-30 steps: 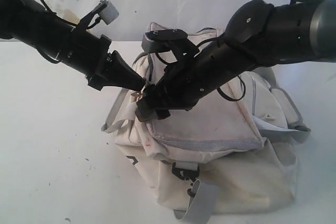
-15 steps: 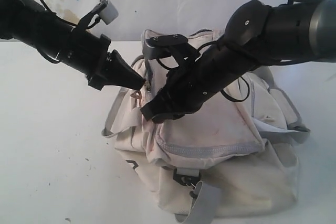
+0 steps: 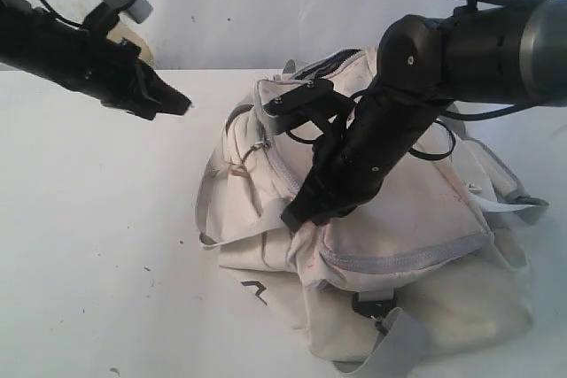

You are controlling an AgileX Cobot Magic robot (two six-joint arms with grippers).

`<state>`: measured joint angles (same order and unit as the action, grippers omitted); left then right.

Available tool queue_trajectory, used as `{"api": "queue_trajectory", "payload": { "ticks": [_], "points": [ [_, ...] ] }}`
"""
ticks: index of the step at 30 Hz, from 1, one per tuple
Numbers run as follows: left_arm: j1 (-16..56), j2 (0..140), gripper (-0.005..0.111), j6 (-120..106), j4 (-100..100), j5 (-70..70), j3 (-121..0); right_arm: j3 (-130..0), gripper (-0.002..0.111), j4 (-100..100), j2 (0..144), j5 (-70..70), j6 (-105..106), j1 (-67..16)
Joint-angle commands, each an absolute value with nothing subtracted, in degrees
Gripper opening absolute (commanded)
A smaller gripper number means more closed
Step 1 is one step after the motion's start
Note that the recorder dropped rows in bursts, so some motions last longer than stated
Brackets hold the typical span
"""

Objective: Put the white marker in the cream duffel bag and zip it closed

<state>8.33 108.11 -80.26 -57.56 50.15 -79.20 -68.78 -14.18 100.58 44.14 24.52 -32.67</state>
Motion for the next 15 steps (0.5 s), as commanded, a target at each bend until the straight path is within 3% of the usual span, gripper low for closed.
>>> {"api": "queue_trajectory", "payload": {
  "ticks": [1,7,15],
  "points": [
    [3.63,107.38,0.000,-77.84,-57.24,49.17,-79.44,-68.60,0.000,-9.08,100.79,44.97,24.15,-32.53],
    [1.42,108.01,0.000,-83.65,-57.52,60.25,-79.33,-68.60,0.000,-9.67,100.79,42.76,24.15,-32.53],
    [5.35,112.58,0.000,-89.95,-62.35,65.53,-78.61,-68.60,0.000,-17.18,100.79,43.19,24.15,-32.64]
  ]
}}
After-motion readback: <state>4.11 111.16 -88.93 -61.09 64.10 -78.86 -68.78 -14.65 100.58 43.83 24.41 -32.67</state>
